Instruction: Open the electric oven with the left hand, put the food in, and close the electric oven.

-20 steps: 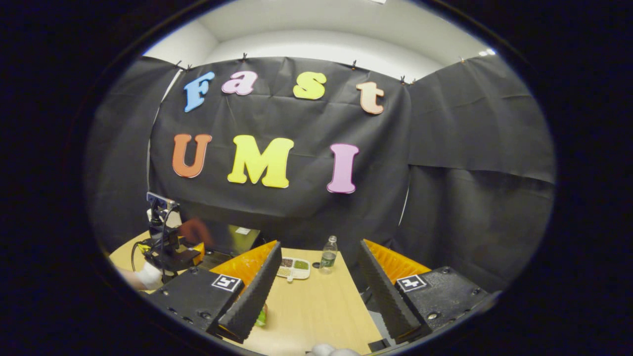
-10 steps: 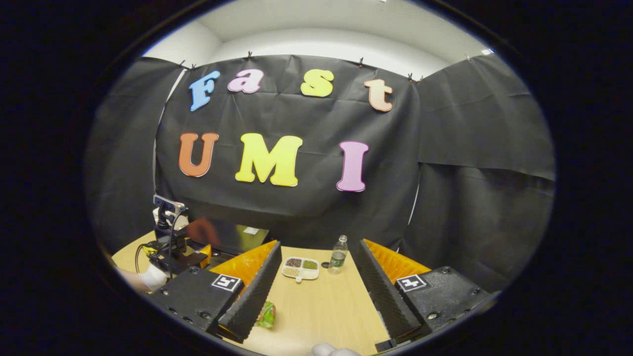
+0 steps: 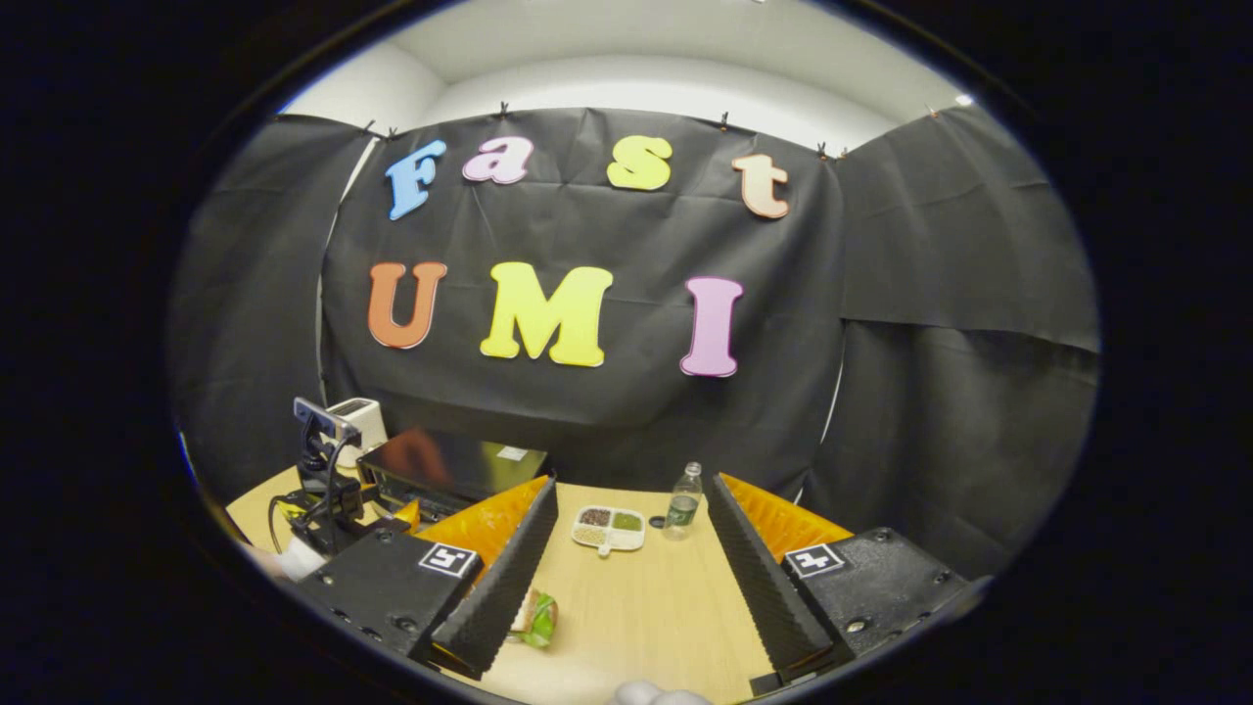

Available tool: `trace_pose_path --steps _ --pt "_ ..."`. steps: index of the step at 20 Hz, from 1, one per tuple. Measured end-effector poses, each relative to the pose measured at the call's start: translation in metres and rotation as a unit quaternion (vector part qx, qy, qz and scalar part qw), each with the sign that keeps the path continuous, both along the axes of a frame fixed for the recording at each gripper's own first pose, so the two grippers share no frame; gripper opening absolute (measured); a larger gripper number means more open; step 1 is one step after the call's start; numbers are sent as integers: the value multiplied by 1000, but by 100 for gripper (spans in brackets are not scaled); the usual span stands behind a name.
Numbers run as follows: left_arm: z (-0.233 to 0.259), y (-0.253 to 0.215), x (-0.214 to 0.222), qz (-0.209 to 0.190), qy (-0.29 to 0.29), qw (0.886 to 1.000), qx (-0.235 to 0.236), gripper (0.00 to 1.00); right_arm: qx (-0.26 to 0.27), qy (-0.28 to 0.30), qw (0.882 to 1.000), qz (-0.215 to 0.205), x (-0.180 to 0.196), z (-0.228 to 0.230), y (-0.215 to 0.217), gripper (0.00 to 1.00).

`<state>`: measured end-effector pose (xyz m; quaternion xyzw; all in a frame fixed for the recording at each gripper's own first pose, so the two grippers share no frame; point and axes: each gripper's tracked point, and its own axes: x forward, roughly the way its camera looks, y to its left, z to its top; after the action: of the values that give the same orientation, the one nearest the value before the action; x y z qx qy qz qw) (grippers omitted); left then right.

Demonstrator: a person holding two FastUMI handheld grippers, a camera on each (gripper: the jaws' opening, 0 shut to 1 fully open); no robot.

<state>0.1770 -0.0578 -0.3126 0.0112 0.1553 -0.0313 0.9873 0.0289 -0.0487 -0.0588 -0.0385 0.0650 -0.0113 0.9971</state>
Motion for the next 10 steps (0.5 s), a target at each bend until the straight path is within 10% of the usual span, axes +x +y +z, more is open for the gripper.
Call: trace_pose_path --steps 10 --pt "-54 11 -63 6 49 999 6 98 -20 15 999 23 -19 -22 9 96"
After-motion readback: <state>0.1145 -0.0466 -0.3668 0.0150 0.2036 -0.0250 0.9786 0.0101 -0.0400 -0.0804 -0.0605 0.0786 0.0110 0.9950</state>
